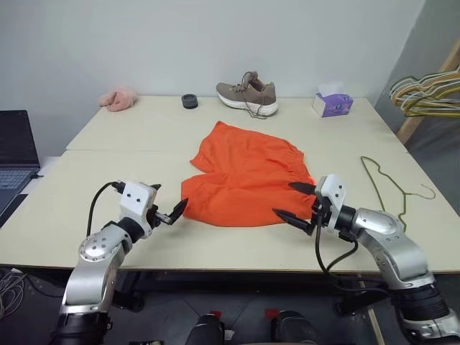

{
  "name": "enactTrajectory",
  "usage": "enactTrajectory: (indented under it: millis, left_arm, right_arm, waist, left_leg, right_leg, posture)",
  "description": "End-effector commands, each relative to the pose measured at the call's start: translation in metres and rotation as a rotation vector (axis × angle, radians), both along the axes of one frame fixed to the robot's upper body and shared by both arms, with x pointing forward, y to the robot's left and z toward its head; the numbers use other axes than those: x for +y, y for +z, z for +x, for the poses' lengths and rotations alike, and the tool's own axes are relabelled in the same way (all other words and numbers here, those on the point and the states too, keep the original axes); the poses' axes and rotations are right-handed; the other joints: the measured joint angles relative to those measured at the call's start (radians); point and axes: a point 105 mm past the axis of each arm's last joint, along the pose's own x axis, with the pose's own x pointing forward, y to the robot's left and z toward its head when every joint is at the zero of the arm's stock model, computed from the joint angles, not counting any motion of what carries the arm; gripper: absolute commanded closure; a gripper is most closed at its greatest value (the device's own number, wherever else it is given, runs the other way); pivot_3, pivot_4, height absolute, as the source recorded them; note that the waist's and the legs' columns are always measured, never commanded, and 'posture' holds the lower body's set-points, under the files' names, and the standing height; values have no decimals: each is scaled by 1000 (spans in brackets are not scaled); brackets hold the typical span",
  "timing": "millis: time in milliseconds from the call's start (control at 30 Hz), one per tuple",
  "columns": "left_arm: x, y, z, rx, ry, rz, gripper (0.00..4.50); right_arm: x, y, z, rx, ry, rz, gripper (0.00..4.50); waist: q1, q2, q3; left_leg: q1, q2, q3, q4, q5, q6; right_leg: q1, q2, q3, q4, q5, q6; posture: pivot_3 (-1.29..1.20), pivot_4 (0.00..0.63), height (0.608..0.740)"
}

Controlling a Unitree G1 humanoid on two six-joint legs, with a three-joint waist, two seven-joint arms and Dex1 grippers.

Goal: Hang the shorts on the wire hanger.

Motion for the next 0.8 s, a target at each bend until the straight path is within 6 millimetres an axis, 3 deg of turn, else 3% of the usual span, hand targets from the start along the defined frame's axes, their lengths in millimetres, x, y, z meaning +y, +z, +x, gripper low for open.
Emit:
enactTrajectory:
  millis: [33, 167, 333, 500, 633, 800]
  left_arm:
    - [-10, 0, 7, 47, -77, -10, 0]
    - [-28, -6, 28, 117, -128, -53, 0]
    - [-40, 0, 52, 141, -93, -186, 0]
    - [-59, -14, 55, 271, -141, -222, 0]
    - [-61, -19, 50, 333, -155, -221, 0]
    - [-54, -20, 48, 359, -113, -240, 1216]
  right_arm:
    - [8, 15, -11, -33, 98, -21, 20]
    - [12, 20, -13, -78, 127, -54, 20]
    - [14, 21, -15, -80, 128, -48, 20]
    - [12, 19, -17, -84, 133, -67, 20]
    - [12, 24, -17, -94, 135, -69, 20]
    - [12, 27, -18, -100, 139, -80, 0]
  waist:
    - [-6, 0, 0]
    - [-9, 0, 0]
    - [-14, 0, 0]
    - [-32, 0, 0]
    - [-43, 0, 0]
    - [-51, 0, 0]
  left_leg:
    - [0, 0, 0, 0, 0, 0]
    - [-3, 1, 0, 0, 0, 0]
    - [-6, -1, 0, 0, 0, 0]
    - [-6, -1, 0, 0, 0, 0]
    - [-5, -1, 0, 0, 0, 0]
    - [-5, -1, 0, 0, 0, 0]
  right_leg:
    - [0, 0, 0, -1, 0, 0]
    - [0, 0, -1, -6, 1, 1]
    - [0, 0, 0, -9, 6, 11]
    - [0, 0, 0, -9, 6, 12]
    - [0, 0, 1, -9, 6, 13]
    - [0, 0, 0, -8, 6, 12]
  posture:
    - [-94, 33, 740]
    - [-106, 36, 740]
    - [-119, 41, 740]
    - [-130, 43, 740]
    - [-142, 45, 740]
    - [-140, 44, 740]
